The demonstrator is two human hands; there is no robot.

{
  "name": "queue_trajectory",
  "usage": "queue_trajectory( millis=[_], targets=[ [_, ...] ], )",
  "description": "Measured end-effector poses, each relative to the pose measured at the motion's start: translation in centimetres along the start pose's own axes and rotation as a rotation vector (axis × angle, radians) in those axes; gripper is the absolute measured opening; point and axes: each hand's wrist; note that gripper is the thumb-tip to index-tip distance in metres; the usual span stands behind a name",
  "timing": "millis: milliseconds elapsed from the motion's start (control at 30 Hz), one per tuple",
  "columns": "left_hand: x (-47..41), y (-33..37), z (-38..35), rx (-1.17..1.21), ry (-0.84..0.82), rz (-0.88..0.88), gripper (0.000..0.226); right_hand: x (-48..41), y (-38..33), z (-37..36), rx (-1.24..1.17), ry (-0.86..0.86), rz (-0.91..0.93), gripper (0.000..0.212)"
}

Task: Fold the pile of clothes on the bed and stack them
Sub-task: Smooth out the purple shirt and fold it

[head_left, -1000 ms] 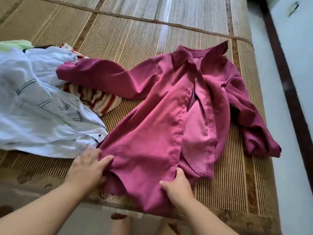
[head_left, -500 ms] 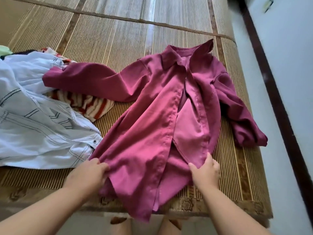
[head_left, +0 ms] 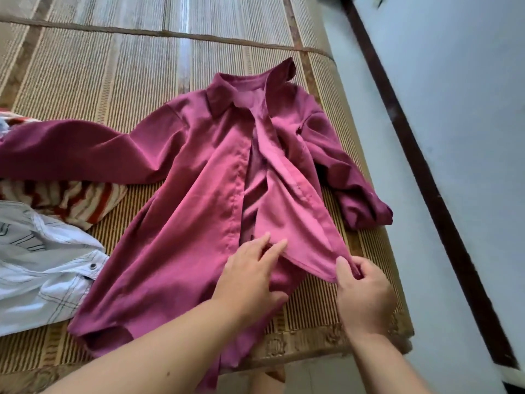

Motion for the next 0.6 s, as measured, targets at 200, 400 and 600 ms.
queue_trajectory(
  millis=[200,400,600],
  targets=[
    [-1.6,4.4,1.8,0.573,0.129,-0.181,0.085,0.2,-4.0,2.3,-0.616,-0.737,0.141,0.027],
    [-0.2,2.2,3.1,0.87,0.377,0.2,0.032,-1.6,-1.0,-2.4,-0.324,-0.446,-0.227,0.015],
    [-0.2,-0.3,6.8,1.574,0.518,0.541,0.024,1.1,2.1,-8.3,0.481,-0.816,0.024,0.104]
  ],
)
Point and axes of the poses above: each hand's wrist, its own x-axis away from the middle knuckle, its own z-axis out of the back of the hand, y = z × x, and after that the axes turned 5 degrees about -x, right-handed
